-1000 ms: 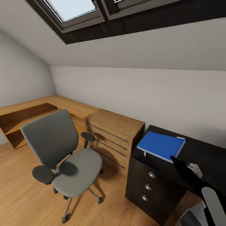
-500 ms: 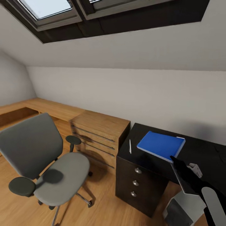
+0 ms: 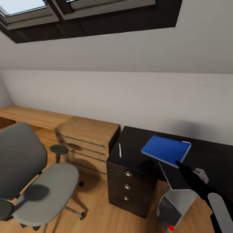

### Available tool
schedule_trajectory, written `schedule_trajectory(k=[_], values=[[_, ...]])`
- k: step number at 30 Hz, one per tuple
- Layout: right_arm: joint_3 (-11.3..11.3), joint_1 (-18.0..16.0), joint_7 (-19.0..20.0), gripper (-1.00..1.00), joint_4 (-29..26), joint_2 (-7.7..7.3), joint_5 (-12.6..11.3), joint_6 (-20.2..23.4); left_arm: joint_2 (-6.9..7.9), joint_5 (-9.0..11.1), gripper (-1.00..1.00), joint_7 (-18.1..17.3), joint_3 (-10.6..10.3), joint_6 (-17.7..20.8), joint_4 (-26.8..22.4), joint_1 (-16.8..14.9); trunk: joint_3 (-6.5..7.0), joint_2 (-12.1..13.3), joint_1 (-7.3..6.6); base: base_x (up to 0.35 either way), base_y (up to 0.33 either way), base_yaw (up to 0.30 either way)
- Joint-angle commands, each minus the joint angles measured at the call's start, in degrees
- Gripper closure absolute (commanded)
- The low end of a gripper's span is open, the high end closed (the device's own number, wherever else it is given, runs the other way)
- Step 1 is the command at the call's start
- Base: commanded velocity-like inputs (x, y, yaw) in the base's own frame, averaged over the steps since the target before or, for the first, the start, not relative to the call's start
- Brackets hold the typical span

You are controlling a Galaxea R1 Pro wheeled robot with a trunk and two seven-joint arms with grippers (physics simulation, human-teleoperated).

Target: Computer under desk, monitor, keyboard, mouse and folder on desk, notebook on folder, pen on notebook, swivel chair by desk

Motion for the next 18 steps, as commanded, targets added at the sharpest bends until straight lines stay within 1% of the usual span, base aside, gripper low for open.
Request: schedule_trajectory(k=[1,4,6,14,16,18], values=[[-0.1,0.0,-0.4,1.00,-0.1,0.01,-0.6,0.3,0.06,0.3,-1.00,0.5,-0.3,0.1,-0.1,0.0,-0.04,0.0,0.00,0.000,0.000,-0.295],[-0.1,-0.1,-0.4,1.00,-0.1,0.01,-0.6,0.3,0.05,0.3,-1.00,0.5,-0.3,0.1,-0.1,0.0,-0.01,0.0,0.00,0.000,0.000,-0.224],[-0.1,0.0,-0.4,1.00,-0.1,0.01,-0.6,0.3,0.04,0.3,-1.00,0.5,-0.3,0.1,-0.1,0.0,-0.01,0.0,0.00,0.000,0.000,-0.091],[-0.2,0.0,-0.3,1.00,-0.1,0.01,-0.6,0.3,0.04,0.3,-1.00,0.4,-0.3,0.1,-0.1,0.0,-0.01,0.0,0.00,0.000,0.002,-0.005],[-0.1,-0.1,-0.3,1.00,-0.2,0.01,-0.6,0.3,0.03,0.3,-1.00,0.4,-0.3,0.1,-0.1,0.0,-0.01,0.0,0.00,0.000,0.138,-0.002],[-0.1,0.0,-0.3,1.00,-0.1,0.01,-0.6,0.3,0.03,0.3,-1.00,0.4,-0.3,0.1,-0.1,0.0,-0.01,0.0,0.00,0.000,0.271,-0.132]])
